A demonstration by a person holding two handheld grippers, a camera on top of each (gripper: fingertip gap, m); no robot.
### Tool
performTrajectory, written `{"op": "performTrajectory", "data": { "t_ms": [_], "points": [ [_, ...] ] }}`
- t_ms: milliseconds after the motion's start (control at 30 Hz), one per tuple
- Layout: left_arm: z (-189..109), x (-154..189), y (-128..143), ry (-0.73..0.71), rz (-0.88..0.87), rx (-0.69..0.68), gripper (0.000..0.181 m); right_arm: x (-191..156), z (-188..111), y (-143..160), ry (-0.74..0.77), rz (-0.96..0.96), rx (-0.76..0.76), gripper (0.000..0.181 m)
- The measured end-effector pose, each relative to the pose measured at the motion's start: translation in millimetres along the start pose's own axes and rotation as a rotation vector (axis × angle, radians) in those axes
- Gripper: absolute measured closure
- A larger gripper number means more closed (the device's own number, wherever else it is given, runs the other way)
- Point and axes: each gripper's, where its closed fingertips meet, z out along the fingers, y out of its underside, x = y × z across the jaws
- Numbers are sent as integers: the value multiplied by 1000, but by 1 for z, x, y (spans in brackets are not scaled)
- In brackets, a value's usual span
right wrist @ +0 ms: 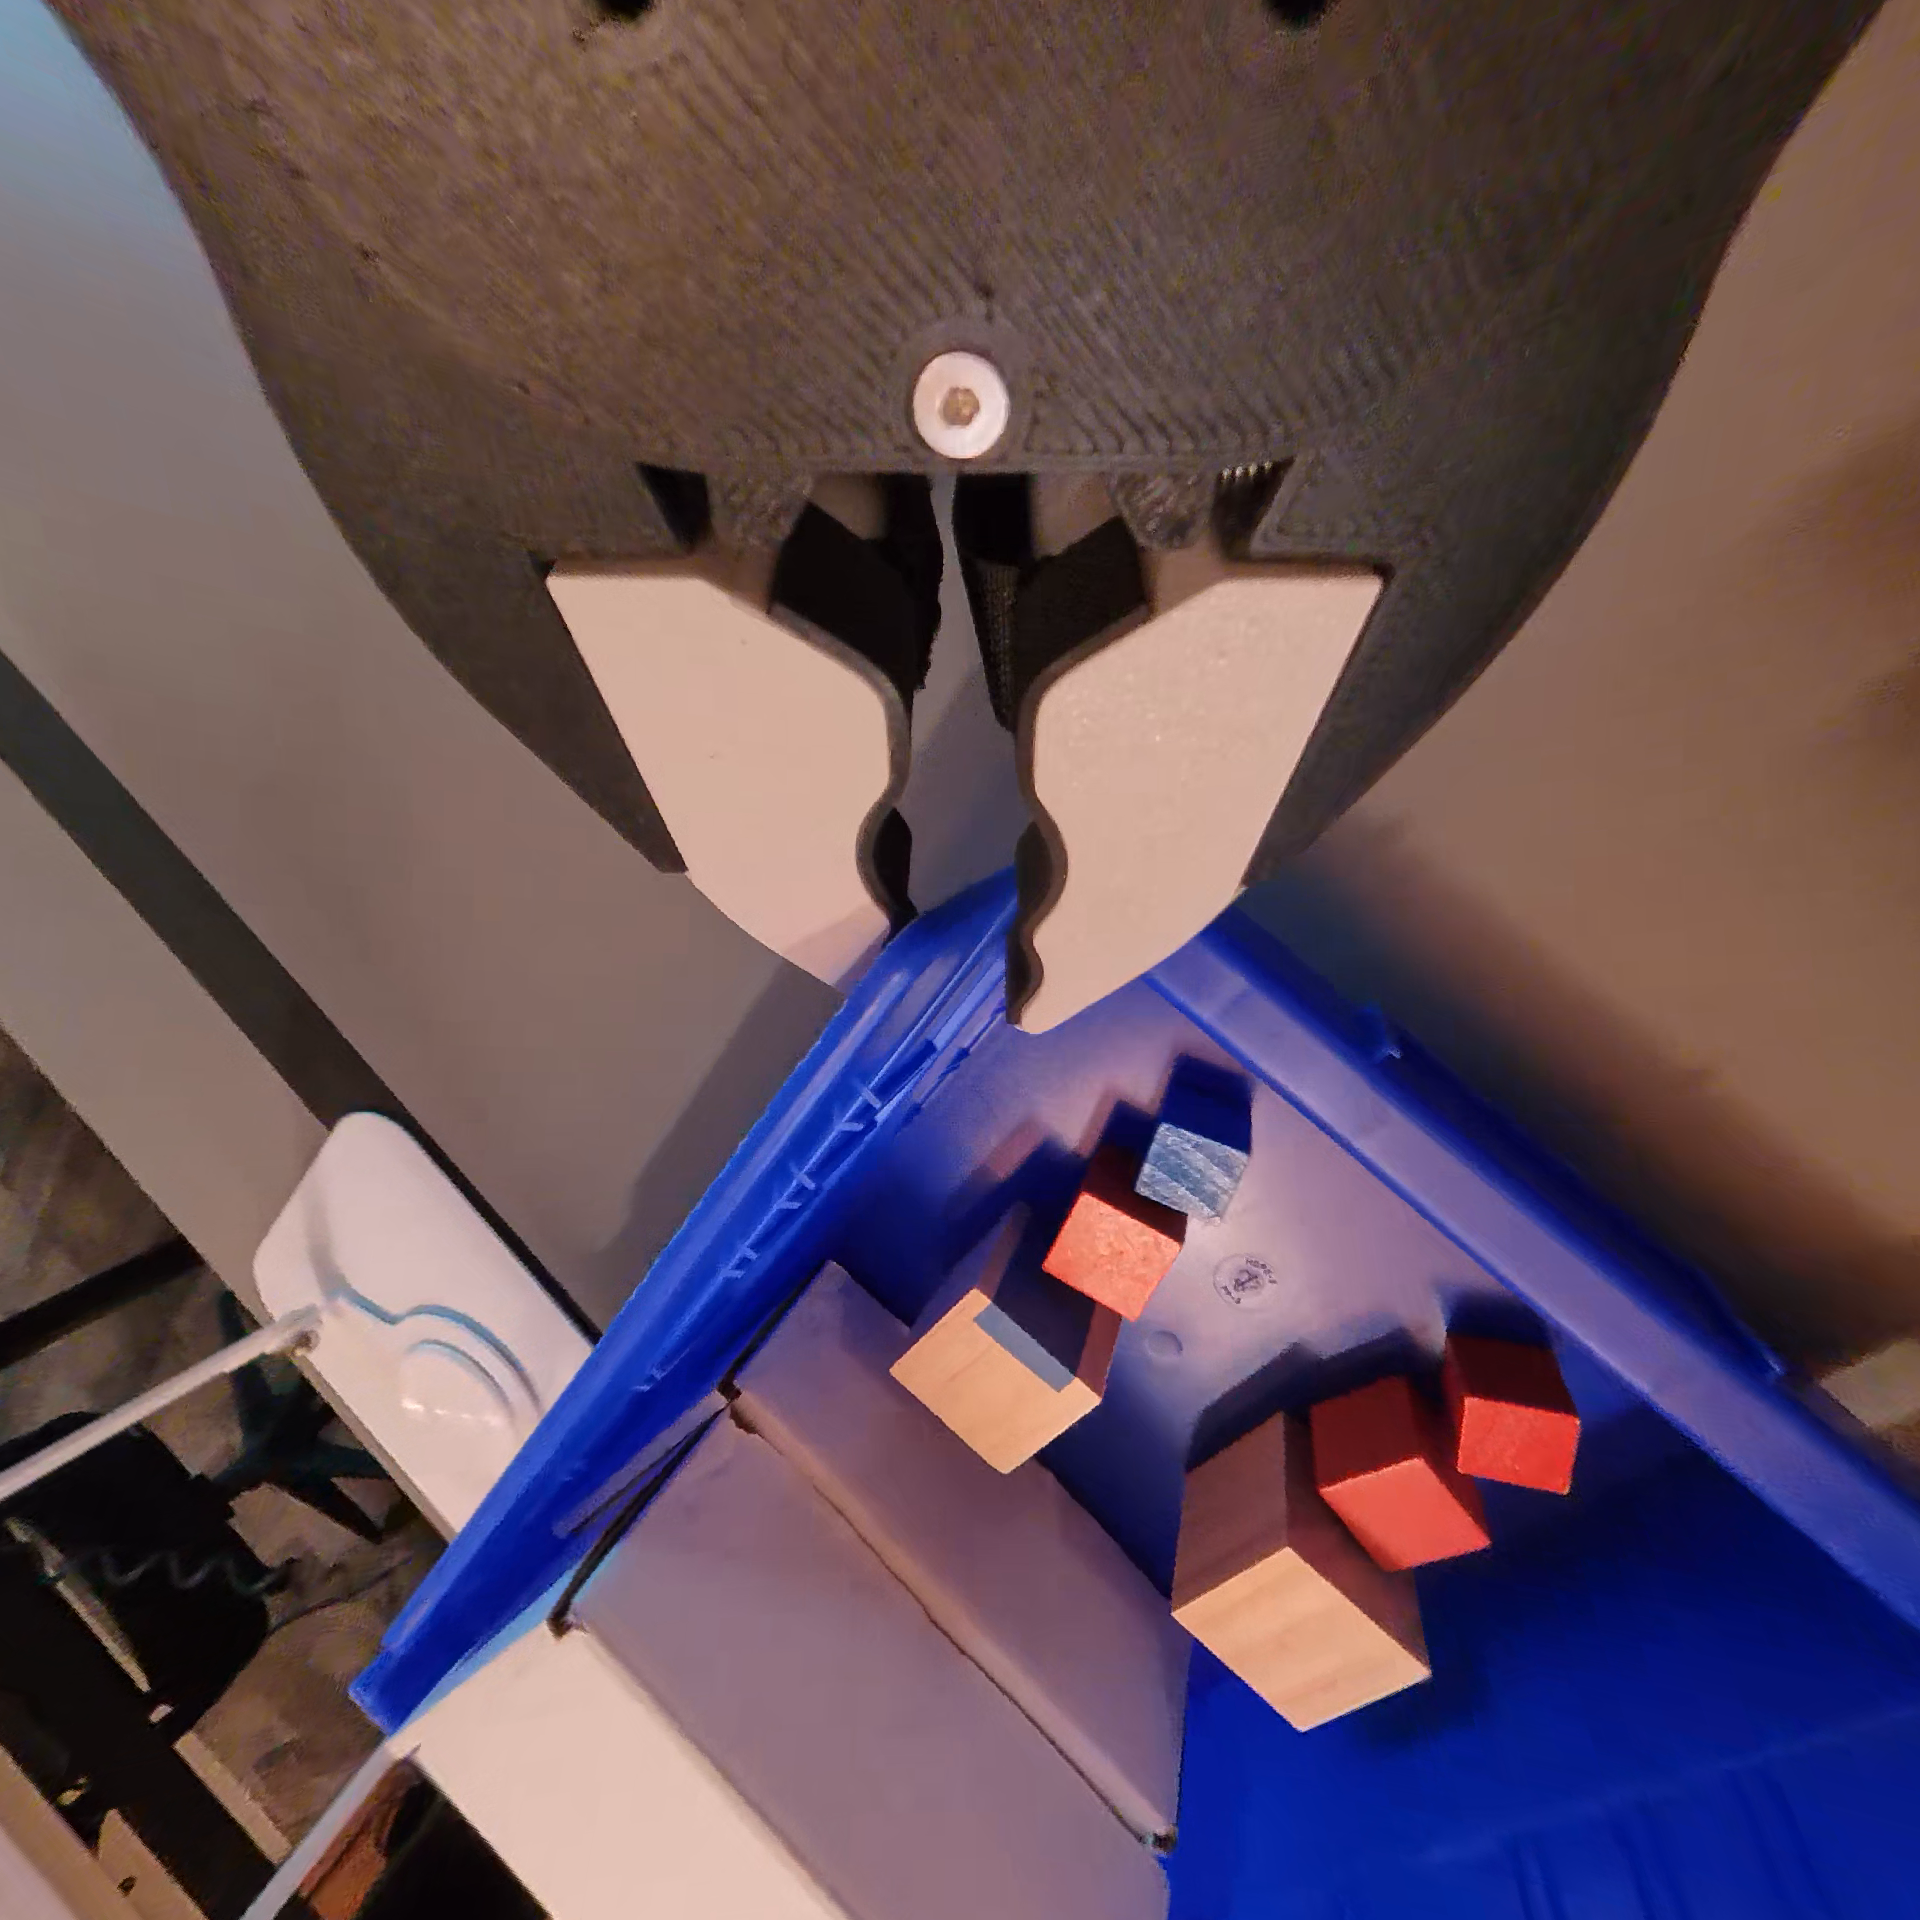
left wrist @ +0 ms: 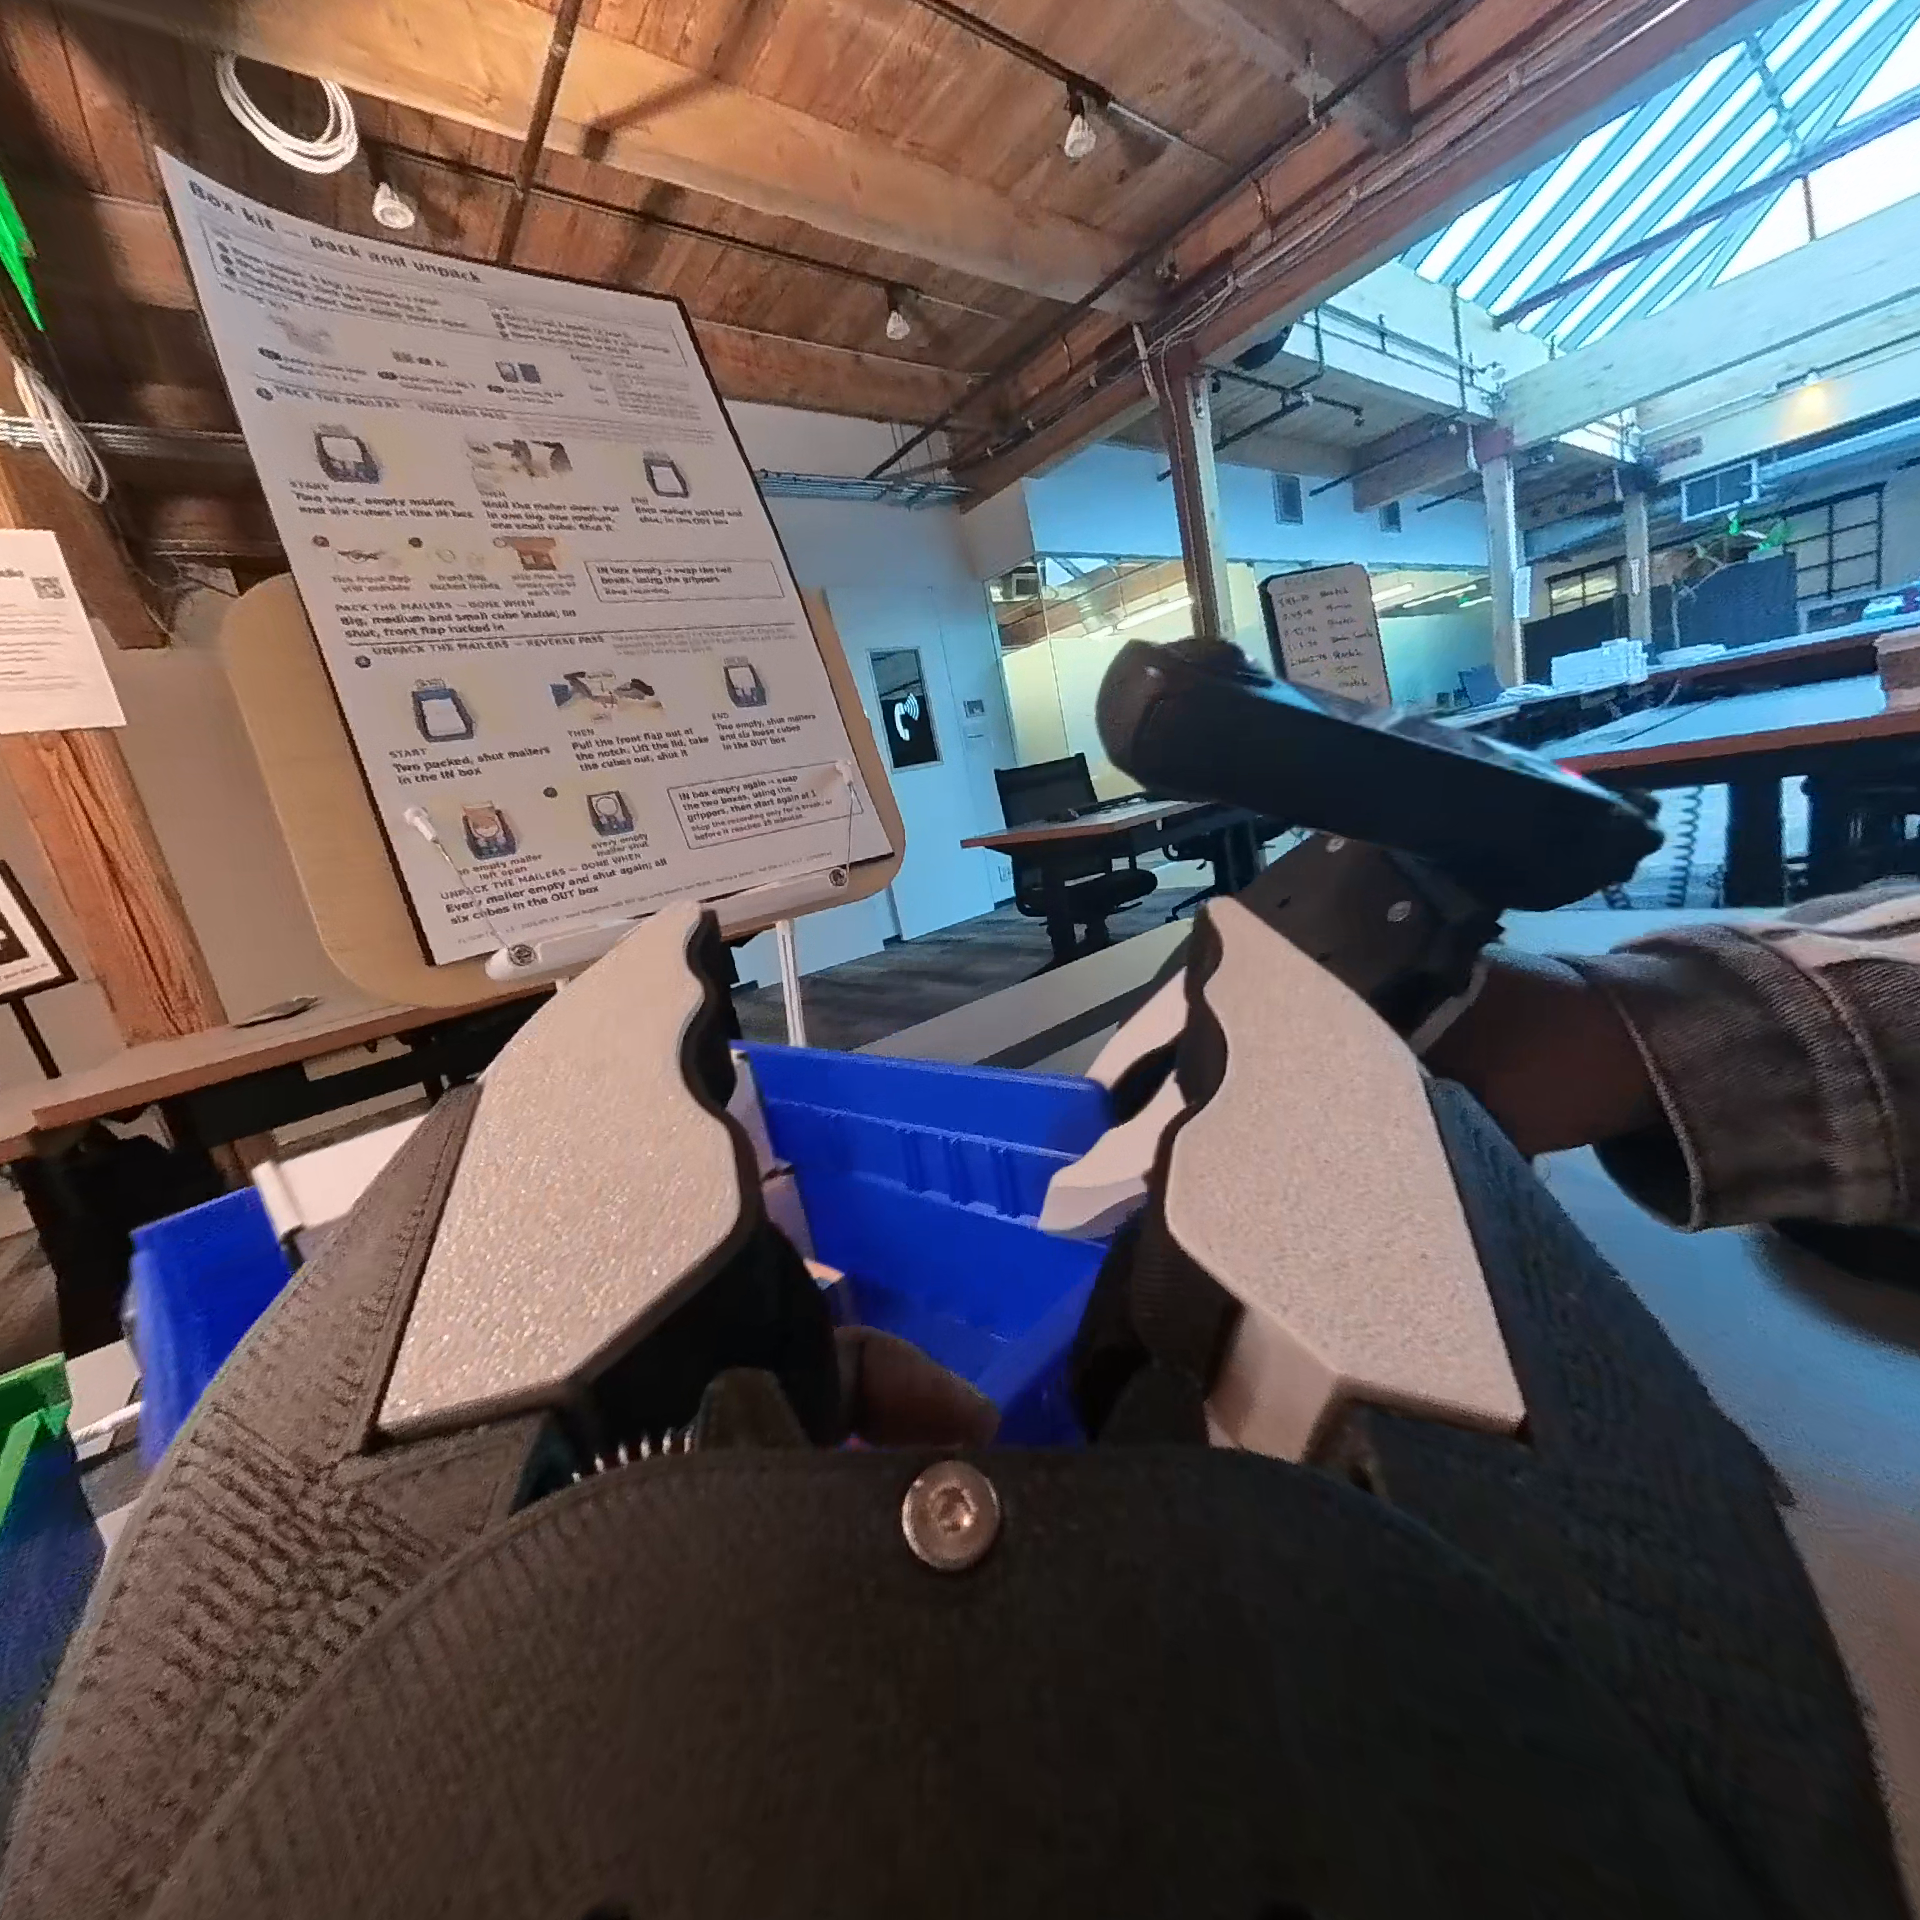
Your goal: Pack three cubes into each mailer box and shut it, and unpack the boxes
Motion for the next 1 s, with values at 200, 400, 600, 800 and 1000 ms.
{"op": "performTrajectory", "data": {
  "t_ms": [200, 400, 600, 800, 1000],
  "points": [
    [1, 5, 1, 22, 16, -11, 97, -18, 9, -3, -76, 10, 5, 164],
    [-8, 20, -13, 101, 22, -48, 97, -17, -15, -12, -162, 46, 159, 142],
    [-75, 18, -36, 218, -13, -260, 95, -7, -94, 21, -328, 106, 338, 84],
    [-188, -53, -4, 123, 78, -727, 86, 13, -147, 69, -252, 148, 568, 69],
    [-260, -79, 36, 204, 279, -1074, 85, 21, -161, 65, -208, 151, 665, 75]
  ]
}}
